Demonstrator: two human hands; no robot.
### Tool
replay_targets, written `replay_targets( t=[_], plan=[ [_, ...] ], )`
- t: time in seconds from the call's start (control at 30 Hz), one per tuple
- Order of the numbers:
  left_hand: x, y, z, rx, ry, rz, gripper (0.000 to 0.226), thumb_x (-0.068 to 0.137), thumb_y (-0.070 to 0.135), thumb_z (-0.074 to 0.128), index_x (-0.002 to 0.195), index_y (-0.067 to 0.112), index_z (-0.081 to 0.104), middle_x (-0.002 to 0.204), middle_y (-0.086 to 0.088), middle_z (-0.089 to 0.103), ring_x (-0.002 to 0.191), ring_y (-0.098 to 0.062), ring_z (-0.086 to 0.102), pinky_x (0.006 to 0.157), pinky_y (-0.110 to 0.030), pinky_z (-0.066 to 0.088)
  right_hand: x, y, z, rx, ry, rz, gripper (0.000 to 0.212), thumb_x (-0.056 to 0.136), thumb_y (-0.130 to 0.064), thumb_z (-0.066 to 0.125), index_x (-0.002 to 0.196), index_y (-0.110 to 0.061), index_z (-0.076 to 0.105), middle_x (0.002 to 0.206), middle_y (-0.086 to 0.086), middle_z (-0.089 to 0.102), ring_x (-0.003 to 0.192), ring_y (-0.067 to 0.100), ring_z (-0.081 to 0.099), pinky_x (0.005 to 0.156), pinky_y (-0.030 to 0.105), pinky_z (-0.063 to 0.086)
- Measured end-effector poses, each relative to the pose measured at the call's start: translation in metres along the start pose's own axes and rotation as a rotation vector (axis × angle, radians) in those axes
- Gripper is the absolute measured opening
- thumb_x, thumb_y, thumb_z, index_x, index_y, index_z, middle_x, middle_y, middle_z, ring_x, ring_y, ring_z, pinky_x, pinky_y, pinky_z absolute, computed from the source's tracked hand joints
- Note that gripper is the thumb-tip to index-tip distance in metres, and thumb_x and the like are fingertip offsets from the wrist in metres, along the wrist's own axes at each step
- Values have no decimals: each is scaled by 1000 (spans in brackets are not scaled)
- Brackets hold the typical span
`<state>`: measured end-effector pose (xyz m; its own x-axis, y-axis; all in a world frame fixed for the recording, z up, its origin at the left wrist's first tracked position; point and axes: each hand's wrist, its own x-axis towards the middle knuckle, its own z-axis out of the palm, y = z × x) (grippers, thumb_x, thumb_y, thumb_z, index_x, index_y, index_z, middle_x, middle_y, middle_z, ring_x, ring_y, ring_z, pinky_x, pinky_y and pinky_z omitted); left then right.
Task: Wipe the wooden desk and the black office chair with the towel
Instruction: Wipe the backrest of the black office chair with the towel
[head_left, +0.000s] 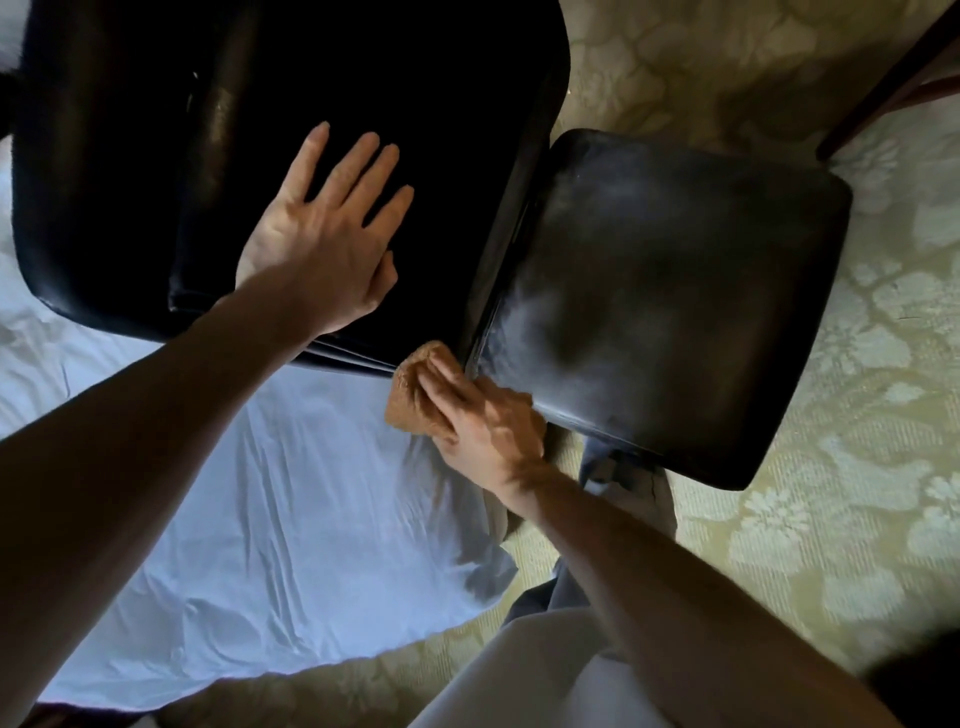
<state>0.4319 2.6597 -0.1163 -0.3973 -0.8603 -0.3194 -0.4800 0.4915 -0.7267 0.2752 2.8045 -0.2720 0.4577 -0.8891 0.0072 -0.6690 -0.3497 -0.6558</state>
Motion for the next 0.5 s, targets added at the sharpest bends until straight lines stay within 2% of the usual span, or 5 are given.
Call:
replay_targets(
  t=[0.13, 0.23, 0.33, 0.4, 0.5],
  plan=[
    [-1, -4, 6, -24, 14, -8, 67, 103, 50, 17, 164, 22, 11, 172, -12, 3, 159, -28, -2, 127, -54, -6, -3, -3, 16, 9, -168, 80, 71, 76, -30, 71, 144, -24, 53, 161, -5, 41, 105, 33, 67, 85, 45, 58],
    [2, -1, 5, -54, 26, -13, 67, 102, 49, 23, 163, 22, 18, 172, -13, 8, 159, -28, 2, 127, -54, -5, 0, 2, 2, -19, -309, 145, 59, 79, -25, 70, 137, -27, 56, 145, -6, 56, 107, 32, 68, 82, 38, 53],
    [4, -3, 1, -107, 47, -18, 65, 102, 45, 30, 161, 19, 26, 171, -15, 14, 159, -30, 7, 127, -54, -4, 2, 11, -12, 33, -181, 225, 57, 79, -28, 67, 135, -31, 56, 131, -9, 65, 97, 28, 70, 71, 32, 48],
    [1, -4, -2, -102, 39, -6, 65, 103, 45, 27, 162, 19, 25, 171, -15, 12, 159, -30, 6, 127, -54, -3, 7, 15, -14, 52, -58, 240, 67, 75, -31, 70, 141, -32, 54, 139, -13, 61, 89, 25, 70, 68, 32, 54],
    [3, -5, -2, -92, 51, -3, 64, 104, 44, 25, 162, 18, 25, 171, -15, 12, 159, -30, 6, 127, -54, -2, 16, 13, -13, 46, -33, 174, 79, 75, -30, 70, 150, -32, 46, 154, -15, 48, 88, 25, 68, 68, 37, 60]
  ],
)
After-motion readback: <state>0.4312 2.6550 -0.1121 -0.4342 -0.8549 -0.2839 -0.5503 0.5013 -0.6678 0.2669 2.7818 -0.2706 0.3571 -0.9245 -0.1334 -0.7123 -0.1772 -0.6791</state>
